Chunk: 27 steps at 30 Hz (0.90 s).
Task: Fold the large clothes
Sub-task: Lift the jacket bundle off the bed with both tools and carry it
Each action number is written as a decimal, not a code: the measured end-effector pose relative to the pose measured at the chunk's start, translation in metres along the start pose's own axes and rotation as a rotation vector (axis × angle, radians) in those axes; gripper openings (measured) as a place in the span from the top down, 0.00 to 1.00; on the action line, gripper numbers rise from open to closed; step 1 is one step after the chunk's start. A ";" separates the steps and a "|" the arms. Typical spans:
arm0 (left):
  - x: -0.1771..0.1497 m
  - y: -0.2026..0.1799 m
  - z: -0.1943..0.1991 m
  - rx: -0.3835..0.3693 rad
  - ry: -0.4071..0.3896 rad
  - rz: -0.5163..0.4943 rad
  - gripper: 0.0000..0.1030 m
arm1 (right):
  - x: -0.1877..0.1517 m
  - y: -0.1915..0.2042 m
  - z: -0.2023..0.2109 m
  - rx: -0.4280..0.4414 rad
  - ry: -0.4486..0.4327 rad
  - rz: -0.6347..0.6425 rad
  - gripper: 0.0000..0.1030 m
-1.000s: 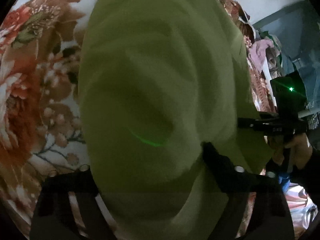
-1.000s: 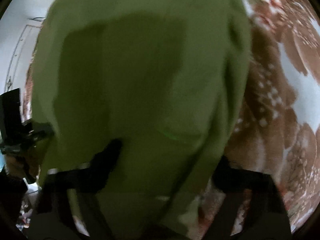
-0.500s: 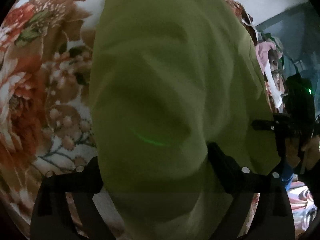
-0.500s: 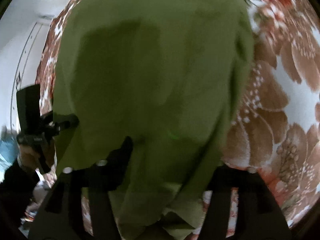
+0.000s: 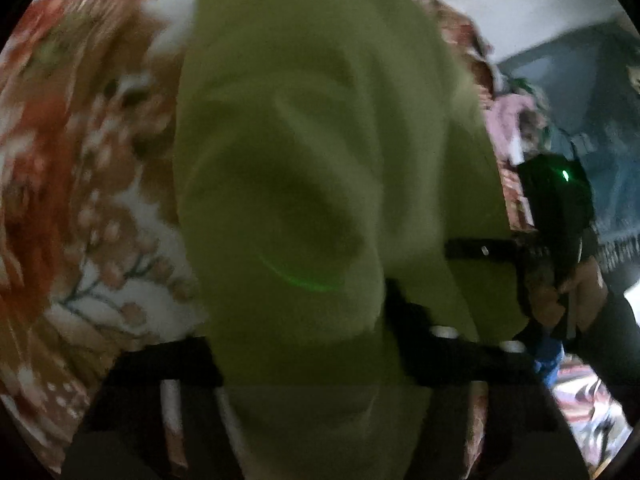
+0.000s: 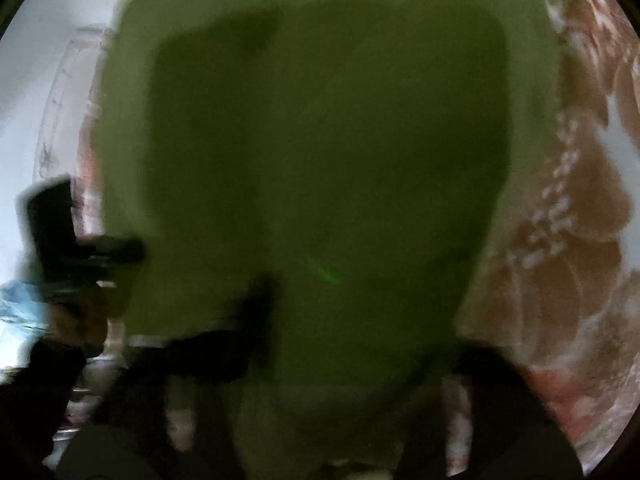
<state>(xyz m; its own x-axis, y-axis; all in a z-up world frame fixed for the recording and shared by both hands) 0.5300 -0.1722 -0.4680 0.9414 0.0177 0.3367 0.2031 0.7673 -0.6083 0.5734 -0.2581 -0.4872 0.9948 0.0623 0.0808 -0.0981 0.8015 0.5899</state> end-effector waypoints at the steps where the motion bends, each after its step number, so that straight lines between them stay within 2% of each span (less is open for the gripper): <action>1: 0.004 -0.005 0.006 -0.025 -0.010 -0.002 0.68 | 0.000 0.007 0.000 -0.015 0.003 0.029 0.85; 3: 0.005 -0.009 0.018 -0.060 -0.024 -0.003 0.69 | -0.001 0.023 -0.009 -0.040 0.015 0.078 0.85; 5: 0.005 -0.008 0.023 -0.068 -0.030 0.016 0.67 | 0.001 0.021 -0.019 -0.056 0.010 0.051 0.85; 6: 0.003 -0.002 0.019 -0.068 -0.013 0.037 0.65 | 0.002 0.011 -0.016 -0.070 0.012 0.044 0.81; 7: -0.001 0.004 0.011 -0.027 0.016 0.033 0.58 | 0.001 0.007 -0.023 -0.093 0.018 0.040 0.71; 8: -0.003 0.005 0.003 0.024 0.034 -0.005 0.48 | 0.000 0.006 -0.031 -0.117 0.018 0.049 0.67; 10: -0.006 0.008 -0.009 0.076 0.043 -0.044 0.41 | -0.001 0.010 -0.042 -0.118 0.011 0.036 0.63; 11: -0.005 0.011 -0.013 0.068 0.043 -0.013 0.41 | 0.000 0.013 -0.046 -0.106 0.001 0.025 0.65; 12: -0.004 0.013 -0.013 0.058 0.037 0.007 0.46 | 0.001 0.015 -0.046 -0.089 -0.006 0.018 0.74; 13: -0.002 0.012 -0.008 0.031 0.018 0.037 0.58 | 0.002 0.020 -0.044 -0.064 -0.015 0.003 0.82; 14: -0.001 0.010 -0.003 0.014 0.005 0.037 0.68 | 0.003 0.025 -0.041 -0.054 -0.022 0.001 0.83; 17: 0.000 -0.008 0.025 -0.005 -0.015 -0.026 0.72 | 0.002 0.054 -0.030 -0.063 -0.034 0.052 0.86; 22: 0.009 -0.034 0.060 -0.016 -0.025 -0.064 0.72 | -0.008 0.104 -0.009 -0.049 -0.084 0.036 0.86; 27: 0.019 -0.061 0.092 -0.030 -0.025 -0.110 0.72 | -0.017 0.128 0.025 -0.040 -0.142 0.004 0.86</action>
<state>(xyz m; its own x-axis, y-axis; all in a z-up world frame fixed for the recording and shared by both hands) 0.5105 -0.1597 -0.3583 0.9061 -0.0498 0.4201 0.3136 0.7456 -0.5880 0.5429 -0.1716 -0.3932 0.9802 -0.0169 0.1975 -0.0980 0.8246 0.5572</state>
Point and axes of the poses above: each gripper's, at about its wrist camera, not at the fingertips, and z roughly against the way its jaws point, y to its left, x to its top, the point moved 5 cm from there along -z, roughly the way its jaws point, and after that the axes turned 7 degrees about -y, right-handed, at the moved point
